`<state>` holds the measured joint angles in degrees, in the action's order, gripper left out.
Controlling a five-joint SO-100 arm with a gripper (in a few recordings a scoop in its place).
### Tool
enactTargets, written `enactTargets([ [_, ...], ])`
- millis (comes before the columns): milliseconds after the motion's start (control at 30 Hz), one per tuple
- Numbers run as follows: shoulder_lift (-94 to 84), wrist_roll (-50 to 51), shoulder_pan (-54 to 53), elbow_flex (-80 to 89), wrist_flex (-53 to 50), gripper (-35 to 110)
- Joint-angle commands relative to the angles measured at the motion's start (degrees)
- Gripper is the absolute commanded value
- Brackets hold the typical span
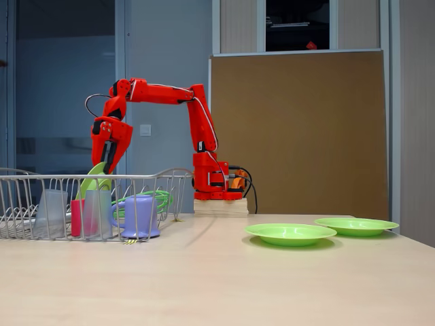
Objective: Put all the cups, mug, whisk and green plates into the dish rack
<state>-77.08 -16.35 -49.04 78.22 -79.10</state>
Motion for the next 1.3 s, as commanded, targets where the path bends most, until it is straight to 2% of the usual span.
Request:
enactTargets([
  [0, 1.93, -4.04, -1.41, -2.29, -1.32, 10],
  [167, 3.6, -7.82, -0.88, -4.13, -2.29, 21],
  [567, 5.1, -11.51, 0.62, -9.93, -5.98, 37],
  [867, 0.26, -13.71, 7.65, -15.56, -10.28, 37],
  [1067, -5.01, -8.79, 15.82, -17.67, -14.15, 32],
  [1267, -13.45, 6.33, 30.41, -6.42, -14.15, 24],
])
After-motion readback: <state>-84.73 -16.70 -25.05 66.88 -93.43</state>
